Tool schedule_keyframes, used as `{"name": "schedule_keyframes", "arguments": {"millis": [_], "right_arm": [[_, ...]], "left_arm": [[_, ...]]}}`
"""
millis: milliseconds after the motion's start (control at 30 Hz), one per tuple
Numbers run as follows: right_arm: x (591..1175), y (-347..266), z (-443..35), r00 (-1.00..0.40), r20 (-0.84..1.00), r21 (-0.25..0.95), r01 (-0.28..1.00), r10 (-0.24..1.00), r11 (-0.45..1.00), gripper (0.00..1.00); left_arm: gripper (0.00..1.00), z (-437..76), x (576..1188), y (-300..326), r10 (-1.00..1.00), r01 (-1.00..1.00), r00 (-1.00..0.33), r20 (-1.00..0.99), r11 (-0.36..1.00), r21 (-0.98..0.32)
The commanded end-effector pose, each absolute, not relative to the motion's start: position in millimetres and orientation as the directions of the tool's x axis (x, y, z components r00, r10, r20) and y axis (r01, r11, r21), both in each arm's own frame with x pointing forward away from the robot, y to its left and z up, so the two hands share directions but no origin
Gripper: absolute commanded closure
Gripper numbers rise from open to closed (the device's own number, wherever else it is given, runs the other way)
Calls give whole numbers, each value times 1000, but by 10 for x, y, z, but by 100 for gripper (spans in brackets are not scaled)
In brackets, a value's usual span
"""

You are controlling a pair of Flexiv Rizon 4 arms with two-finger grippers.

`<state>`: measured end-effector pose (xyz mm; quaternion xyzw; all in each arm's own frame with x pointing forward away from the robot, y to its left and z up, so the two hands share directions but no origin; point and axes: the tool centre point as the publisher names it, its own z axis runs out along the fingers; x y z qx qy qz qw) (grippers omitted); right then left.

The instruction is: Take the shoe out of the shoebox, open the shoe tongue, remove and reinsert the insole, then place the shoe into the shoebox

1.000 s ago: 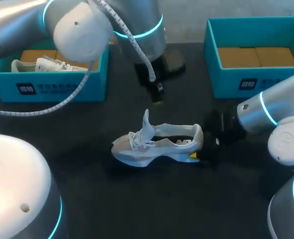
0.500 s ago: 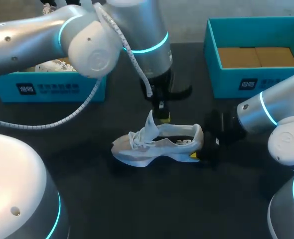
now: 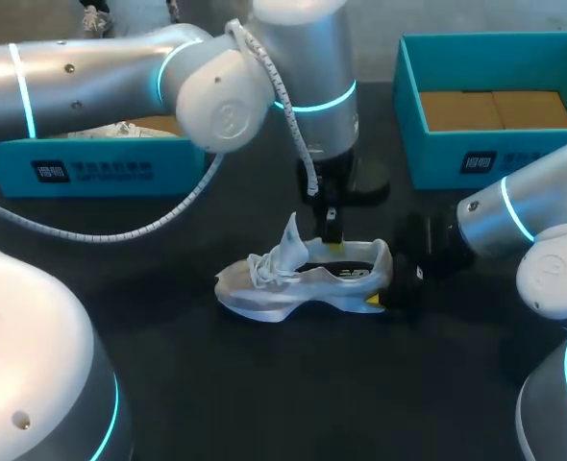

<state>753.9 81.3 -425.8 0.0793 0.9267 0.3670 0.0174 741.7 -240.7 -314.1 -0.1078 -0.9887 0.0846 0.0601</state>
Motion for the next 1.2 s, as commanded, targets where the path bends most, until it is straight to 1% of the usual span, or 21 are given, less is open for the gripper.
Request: {"name": "schedule_keyframes", "arguments": {"millis": [33, 467, 600, 1200], "right_arm": [[7546, 808, -4269, -987, 25, 682, 134, 160, 719, 100], [7546, 808, -4269, -987, 25, 682, 134, 160, 719, 100], [7546, 808, -4269, -987, 25, 682, 134, 160, 719, 100], [7546, 808, -4269, -987, 25, 682, 134, 160, 719, 100]], "left_arm": [[100, -3313, 7467, -2481, 235, 208, -963, 136, 961, -183], [100, -3624, 7415, -2548, 226, 195, -948, 224, 969, -154], [100, -3698, 7396, -2553, 170, 147, -957, 235, 983, -113], [100, -3698, 7396, -2553, 170, 147, -957, 235, 983, -113]]}}
